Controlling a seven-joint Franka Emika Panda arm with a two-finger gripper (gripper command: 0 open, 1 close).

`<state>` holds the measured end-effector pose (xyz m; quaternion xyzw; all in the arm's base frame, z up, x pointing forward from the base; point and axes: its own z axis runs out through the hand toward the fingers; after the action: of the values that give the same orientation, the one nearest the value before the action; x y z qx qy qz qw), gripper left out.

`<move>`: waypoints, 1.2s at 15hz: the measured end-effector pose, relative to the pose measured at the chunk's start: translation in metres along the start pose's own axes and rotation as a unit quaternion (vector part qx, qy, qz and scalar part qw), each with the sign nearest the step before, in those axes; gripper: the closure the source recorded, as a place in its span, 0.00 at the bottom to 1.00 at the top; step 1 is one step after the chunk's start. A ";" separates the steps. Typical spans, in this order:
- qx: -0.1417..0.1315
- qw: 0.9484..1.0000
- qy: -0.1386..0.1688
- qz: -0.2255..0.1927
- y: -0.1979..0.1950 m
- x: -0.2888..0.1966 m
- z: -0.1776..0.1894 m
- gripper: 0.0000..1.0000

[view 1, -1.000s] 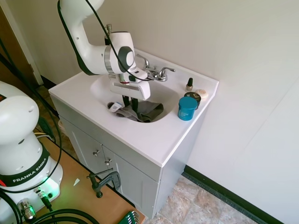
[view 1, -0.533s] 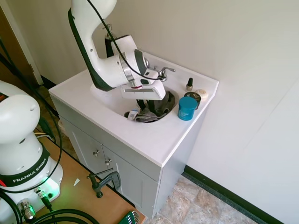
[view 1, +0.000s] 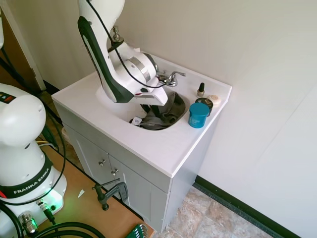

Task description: Sanitize the sink

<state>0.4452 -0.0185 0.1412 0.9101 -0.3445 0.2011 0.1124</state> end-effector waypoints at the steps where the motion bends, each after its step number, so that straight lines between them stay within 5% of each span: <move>1: 0.007 1.000 0.004 0.008 -0.008 -0.005 0.001 1.00; 8: 0.037 0.998 0.014 0.056 -0.049 -0.048 0.004 1.00; 14: 0.041 0.985 -0.066 0.153 -0.073 -0.046 -0.003 1.00; 18: 0.047 0.971 -0.136 0.189 -0.093 -0.051 -0.024 1.00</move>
<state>0.4657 0.0879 0.1340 0.8516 -0.5124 0.1087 -0.0180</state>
